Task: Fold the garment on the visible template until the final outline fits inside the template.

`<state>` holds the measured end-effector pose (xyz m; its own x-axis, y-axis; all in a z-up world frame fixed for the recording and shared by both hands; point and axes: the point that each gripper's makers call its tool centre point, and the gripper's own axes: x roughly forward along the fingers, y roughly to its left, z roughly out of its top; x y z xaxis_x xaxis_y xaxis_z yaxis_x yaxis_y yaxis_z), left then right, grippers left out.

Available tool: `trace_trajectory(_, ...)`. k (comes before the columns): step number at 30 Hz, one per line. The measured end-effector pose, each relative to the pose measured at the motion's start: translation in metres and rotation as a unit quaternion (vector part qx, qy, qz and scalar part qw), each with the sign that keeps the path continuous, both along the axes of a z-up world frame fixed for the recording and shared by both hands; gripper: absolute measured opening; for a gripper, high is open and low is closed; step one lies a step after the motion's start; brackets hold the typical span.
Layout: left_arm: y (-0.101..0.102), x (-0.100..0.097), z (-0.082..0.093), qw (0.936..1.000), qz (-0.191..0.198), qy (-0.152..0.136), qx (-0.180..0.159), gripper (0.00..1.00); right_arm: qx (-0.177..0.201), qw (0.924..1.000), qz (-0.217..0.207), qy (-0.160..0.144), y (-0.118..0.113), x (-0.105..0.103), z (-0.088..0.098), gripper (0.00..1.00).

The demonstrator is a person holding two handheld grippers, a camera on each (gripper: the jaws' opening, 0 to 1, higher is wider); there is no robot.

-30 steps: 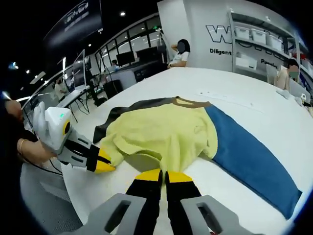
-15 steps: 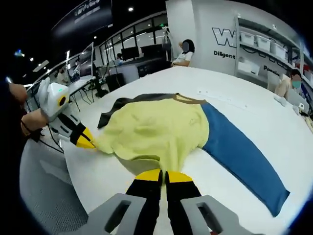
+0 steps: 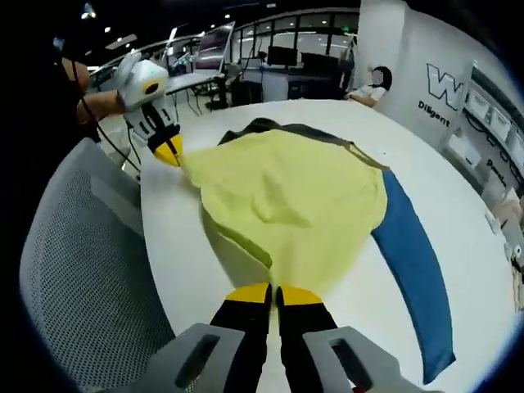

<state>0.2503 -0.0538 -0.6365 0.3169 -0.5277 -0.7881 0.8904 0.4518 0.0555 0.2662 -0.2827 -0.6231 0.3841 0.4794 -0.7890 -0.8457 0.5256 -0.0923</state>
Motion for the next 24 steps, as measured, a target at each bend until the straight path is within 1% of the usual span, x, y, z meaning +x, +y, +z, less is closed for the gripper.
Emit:
trace_trajectory(2,0.003,-0.004,-0.002,0.9999,-0.010,0.001,0.007,0.01,-0.017,0.9996,0.024,-0.002,0.002,-0.006,-0.005,0.00)
trace_trajectory(5,0.012,-0.007,-0.006,0.9995,-0.020,0.000,0.024,0.01,-0.026,0.9991,0.033,0.009,0.004,-0.013,-0.013,0.00)
trace_trajectory(7,0.021,-0.008,-0.009,0.9989,-0.023,-0.003,0.041,0.01,-0.039,0.9983,0.041,0.008,0.002,-0.015,-0.017,0.00)
trace_trajectory(10,0.032,-0.009,-0.016,0.9983,-0.018,0.000,0.055,0.01,-0.042,0.9980,0.044,0.015,0.001,-0.018,-0.023,0.00)
trace_trajectory(13,0.038,-0.009,-0.021,0.9983,-0.011,0.006,0.057,0.01,-0.045,0.9976,0.045,0.026,0.000,-0.023,-0.029,0.00)
trace_trajectory(15,0.042,-0.009,-0.024,0.9982,-0.003,0.009,0.060,0.01,-0.037,0.9977,0.045,0.034,0.002,-0.026,-0.032,0.00)
trace_trajectory(17,0.042,-0.010,-0.024,0.9982,-0.001,0.010,0.059,0.01,-0.026,0.9982,0.034,0.042,0.003,-0.027,-0.035,0.00)
trace_trajectory(18,0.043,-0.010,-0.025,0.9982,0.000,0.010,0.059,0.01,-0.017,0.9984,0.016,0.052,0.003,-0.028,-0.037,0.00)
trace_trajectory(19,0.044,-0.010,-0.025,0.9981,0.005,0.011,0.060,0.01,-0.013,0.9984,0.011,0.055,0.003,-0.028,-0.037,0.00)
trace_trajectory(21,0.044,-0.010,-0.025,0.9981,0.006,0.010,0.060,0.01,0.009,0.9979,-0.010,0.063,0.005,-0.028,-0.033,0.00)
trace_trajectory(22,0.044,-0.010,-0.025,0.9981,0.008,0.009,0.060,0.01,0.020,0.9969,-0.025,0.072,0.005,-0.029,-0.030,0.02)
trace_trajectory(24,0.045,-0.010,-0.024,0.9982,0.009,0.008,0.059,0.01,0.035,0.9957,-0.049,0.070,0.002,-0.027,-0.024,0.07)
